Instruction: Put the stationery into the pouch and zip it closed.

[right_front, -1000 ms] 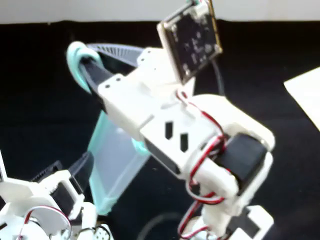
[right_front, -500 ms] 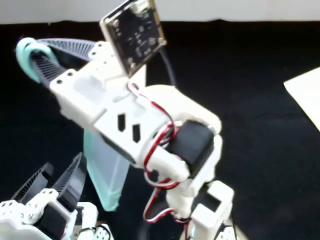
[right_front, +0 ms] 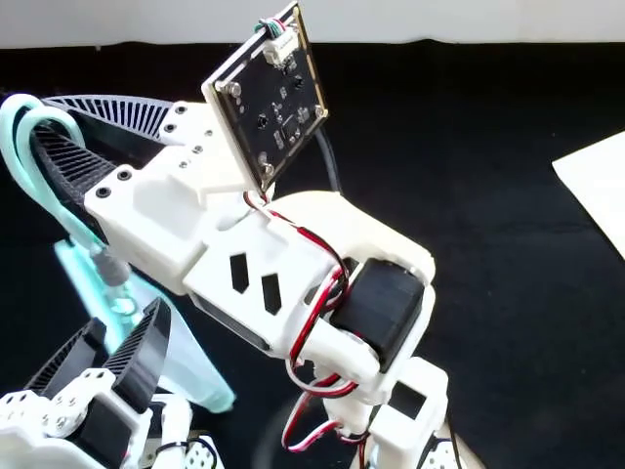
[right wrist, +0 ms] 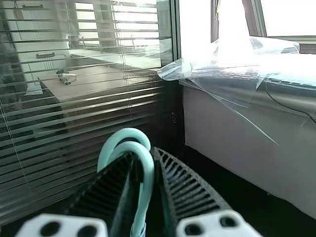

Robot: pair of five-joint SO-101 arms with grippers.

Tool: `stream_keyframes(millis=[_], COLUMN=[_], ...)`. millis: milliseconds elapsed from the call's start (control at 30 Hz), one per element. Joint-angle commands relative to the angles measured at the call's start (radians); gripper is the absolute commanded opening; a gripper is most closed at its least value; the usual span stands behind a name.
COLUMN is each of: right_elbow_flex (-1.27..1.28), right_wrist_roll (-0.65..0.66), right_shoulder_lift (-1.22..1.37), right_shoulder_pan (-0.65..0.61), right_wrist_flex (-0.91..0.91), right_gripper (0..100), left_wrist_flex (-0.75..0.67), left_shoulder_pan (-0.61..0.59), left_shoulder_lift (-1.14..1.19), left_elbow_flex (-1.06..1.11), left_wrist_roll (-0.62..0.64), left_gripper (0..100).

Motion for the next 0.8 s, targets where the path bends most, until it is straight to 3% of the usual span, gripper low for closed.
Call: stream_keyframes(millis=[0,300,767], right_elbow_flex=[-0.025,-0.025,-0.027], right_wrist_roll=[-0.005,-0.006,-0.006], right_shoulder_lift=[-0.002,-0.005,-0.005], right_shoulder_pan=[-0.002,0.143,0.153], right_wrist_flex=[-0.021,-0.012,0.022], right_gripper=[0.8,0.8,0.8], left_wrist_flex=[0.006,0.006,0.005], left_shoulder_pan=[0.016,0.010,0.016], left_shoulder_lift=[0.001,0.001,0.001], left_elbow_flex=[-0.016,-0.018,0.073], left_wrist_roll=[0.011,0.008,0.011], left_gripper=[24,24,24])
